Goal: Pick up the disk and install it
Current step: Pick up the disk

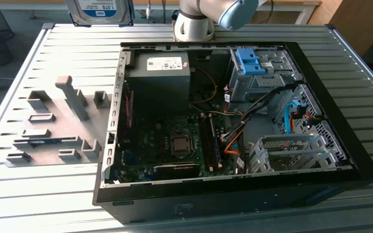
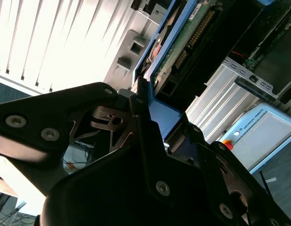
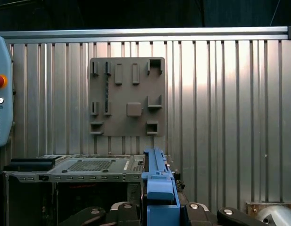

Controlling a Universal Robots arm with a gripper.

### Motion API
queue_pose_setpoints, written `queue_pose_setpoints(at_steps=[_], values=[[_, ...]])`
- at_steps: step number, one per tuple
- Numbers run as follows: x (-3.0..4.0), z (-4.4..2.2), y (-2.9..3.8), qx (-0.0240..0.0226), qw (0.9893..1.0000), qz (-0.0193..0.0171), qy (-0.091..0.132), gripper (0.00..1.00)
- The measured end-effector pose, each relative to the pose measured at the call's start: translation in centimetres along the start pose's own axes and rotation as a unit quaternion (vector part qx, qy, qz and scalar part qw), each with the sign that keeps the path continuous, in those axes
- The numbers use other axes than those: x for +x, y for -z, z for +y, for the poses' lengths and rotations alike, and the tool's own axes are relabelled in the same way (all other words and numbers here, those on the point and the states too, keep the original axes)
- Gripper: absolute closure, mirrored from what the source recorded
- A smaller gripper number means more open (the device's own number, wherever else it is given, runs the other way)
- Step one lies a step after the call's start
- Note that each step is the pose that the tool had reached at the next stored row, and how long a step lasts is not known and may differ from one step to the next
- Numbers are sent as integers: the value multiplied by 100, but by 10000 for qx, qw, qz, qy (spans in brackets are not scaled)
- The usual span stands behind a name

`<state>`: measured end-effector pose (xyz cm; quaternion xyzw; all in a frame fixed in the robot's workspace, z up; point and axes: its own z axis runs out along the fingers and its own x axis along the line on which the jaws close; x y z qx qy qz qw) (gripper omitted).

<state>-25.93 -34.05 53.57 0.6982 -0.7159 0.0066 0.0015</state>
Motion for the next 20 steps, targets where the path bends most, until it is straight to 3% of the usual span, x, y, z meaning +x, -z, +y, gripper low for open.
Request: queue_pose_setpoints(at_steps=[8, 20], values=[[74, -16, -2, 0, 10000, 0, 0, 63], [83, -17, -3, 0, 10000, 0, 0, 63]])
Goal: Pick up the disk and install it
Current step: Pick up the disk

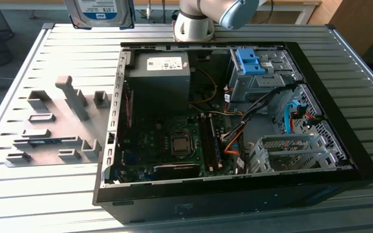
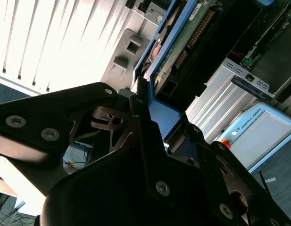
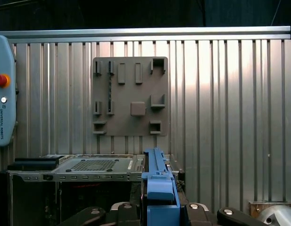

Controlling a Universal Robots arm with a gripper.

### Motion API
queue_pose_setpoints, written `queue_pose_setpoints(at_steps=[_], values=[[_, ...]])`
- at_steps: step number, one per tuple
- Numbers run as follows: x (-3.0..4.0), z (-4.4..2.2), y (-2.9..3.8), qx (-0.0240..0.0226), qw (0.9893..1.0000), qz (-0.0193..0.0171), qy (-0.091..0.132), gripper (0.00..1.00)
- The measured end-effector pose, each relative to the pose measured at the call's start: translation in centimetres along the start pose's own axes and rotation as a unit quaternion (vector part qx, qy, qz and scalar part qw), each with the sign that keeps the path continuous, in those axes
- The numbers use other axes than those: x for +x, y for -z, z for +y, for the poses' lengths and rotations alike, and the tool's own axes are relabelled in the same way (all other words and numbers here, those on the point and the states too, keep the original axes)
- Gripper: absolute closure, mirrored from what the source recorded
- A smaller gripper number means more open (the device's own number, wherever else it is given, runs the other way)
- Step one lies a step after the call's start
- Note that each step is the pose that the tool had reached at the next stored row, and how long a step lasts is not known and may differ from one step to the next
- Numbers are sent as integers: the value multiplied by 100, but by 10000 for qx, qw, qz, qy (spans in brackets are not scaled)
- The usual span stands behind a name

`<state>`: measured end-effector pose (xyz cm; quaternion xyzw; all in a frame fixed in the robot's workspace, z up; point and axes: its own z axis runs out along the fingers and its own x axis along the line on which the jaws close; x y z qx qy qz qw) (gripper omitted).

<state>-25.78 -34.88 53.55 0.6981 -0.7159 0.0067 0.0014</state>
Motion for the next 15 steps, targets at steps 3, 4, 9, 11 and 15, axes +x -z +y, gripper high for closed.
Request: queue_pose_setpoints(at_steps=[3, 4, 9, 11, 15], values=[[2, -12, 0, -1, 10000, 0, 1, 63], [3, -22, 0, -1, 10000, 0, 0, 63], [2, -104, 0, 0, 10000, 1, 0, 63], [1, -132, -1, 0, 10000, 0, 0, 63], [0, -172, -1, 0, 10000, 0, 0, 63]])
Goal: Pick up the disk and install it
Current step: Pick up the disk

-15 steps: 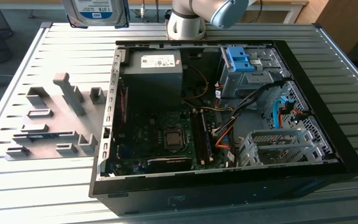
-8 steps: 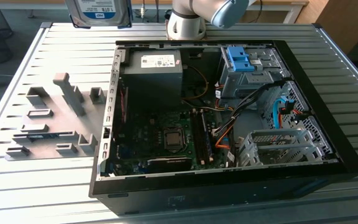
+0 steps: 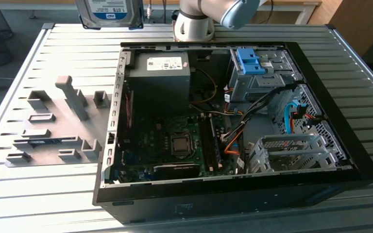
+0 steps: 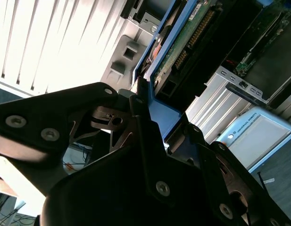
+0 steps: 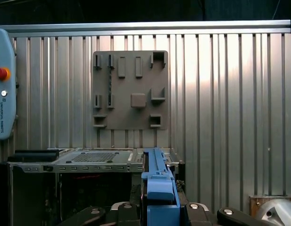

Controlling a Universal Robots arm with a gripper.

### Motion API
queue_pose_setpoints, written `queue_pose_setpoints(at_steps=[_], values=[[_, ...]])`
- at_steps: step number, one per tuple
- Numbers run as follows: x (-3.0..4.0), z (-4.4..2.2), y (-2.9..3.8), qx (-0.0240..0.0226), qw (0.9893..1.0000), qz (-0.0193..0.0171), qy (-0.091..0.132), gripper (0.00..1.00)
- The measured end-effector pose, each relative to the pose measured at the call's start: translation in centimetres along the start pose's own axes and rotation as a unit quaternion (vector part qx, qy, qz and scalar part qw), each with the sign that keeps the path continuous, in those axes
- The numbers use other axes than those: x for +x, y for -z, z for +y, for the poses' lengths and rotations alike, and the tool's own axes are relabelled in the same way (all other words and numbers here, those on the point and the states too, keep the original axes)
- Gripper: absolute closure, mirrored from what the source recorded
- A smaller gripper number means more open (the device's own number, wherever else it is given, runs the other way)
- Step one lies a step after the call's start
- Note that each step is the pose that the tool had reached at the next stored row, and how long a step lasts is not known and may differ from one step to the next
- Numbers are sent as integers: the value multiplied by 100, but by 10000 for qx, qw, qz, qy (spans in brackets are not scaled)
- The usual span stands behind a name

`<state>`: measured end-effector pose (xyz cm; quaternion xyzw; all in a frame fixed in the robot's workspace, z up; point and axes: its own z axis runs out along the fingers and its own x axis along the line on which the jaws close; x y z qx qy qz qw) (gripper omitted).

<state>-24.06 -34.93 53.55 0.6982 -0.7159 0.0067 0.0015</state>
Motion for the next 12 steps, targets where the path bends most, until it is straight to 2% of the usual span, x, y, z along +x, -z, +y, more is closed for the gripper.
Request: queue_pose_setpoints(at_steps=[12], values=[[-4, -150, -1, 0, 10000, 0, 0, 63]])
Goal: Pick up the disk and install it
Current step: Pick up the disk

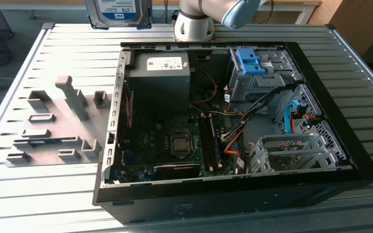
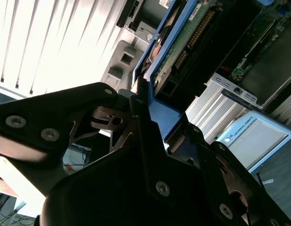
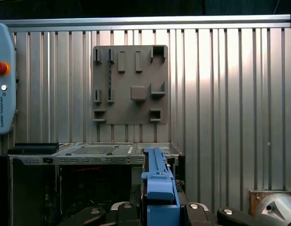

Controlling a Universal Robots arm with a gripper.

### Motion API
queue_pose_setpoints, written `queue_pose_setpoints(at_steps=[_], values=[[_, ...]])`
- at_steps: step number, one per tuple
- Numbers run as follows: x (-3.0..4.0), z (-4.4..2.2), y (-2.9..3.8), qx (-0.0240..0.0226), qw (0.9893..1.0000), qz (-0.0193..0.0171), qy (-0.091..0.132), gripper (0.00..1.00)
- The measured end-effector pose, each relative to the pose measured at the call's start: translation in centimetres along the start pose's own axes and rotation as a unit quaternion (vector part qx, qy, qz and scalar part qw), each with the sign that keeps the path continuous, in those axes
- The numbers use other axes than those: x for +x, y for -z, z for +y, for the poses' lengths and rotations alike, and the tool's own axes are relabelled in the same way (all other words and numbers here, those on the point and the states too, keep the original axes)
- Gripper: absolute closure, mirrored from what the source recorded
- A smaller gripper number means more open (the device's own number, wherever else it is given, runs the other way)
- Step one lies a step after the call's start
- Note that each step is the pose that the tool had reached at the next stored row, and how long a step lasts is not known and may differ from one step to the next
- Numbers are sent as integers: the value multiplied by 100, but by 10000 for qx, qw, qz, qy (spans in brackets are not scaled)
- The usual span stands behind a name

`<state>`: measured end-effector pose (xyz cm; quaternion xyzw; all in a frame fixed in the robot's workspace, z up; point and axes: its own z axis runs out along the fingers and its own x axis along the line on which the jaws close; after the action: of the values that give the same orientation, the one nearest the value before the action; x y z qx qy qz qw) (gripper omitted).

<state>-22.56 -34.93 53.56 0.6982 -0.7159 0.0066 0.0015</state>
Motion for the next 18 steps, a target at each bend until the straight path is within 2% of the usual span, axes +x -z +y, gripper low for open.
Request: queue_pose_setpoints(at_steps=[18], values=[[-4, -171, -1, 0, 10000, 0, 0, 63]])
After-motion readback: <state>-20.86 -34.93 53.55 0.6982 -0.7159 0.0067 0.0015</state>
